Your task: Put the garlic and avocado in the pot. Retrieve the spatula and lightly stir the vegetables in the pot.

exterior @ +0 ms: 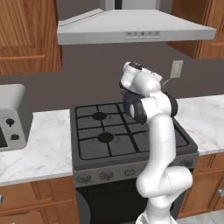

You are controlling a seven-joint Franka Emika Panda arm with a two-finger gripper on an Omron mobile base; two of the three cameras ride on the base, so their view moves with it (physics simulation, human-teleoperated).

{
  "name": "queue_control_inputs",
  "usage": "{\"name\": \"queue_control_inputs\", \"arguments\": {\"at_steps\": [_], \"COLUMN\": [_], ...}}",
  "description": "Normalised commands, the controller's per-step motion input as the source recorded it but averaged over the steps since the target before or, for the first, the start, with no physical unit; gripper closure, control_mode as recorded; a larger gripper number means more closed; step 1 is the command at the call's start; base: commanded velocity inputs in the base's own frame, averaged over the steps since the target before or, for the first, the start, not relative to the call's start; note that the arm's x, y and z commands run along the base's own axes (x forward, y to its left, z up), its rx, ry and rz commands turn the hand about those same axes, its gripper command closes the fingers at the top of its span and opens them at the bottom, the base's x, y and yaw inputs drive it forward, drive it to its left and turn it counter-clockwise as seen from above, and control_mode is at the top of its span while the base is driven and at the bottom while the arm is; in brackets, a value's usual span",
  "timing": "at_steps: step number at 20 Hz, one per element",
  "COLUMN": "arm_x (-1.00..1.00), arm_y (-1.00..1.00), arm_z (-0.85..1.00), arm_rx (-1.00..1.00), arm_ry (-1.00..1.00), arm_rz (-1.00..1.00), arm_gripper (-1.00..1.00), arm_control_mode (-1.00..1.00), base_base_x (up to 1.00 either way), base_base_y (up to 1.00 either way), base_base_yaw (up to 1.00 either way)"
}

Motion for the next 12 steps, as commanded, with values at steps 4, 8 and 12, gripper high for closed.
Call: {"name": "queue_control_inputs", "arguments": {"at_steps": [4,8,12], "arm_x": [0.00,-0.02,0.00], "arm_y": [0.00,0.00,0.00], "arm_z": [-0.02,0.22,0.07], "arm_rx": [0.01,0.03,0.03], "arm_ry": [0.00,-0.07,-0.10], "arm_rz": [0.00,0.00,0.00], "arm_gripper": [1.00,1.00,1.00], "arm_control_mode": [-1.00,-1.00,-1.00], "base_base_x": [0.00,0.00,0.00], "base_base_y": [0.00,0.00,0.00], "base_base_yaw": [0.00,0.00,0.00]}}
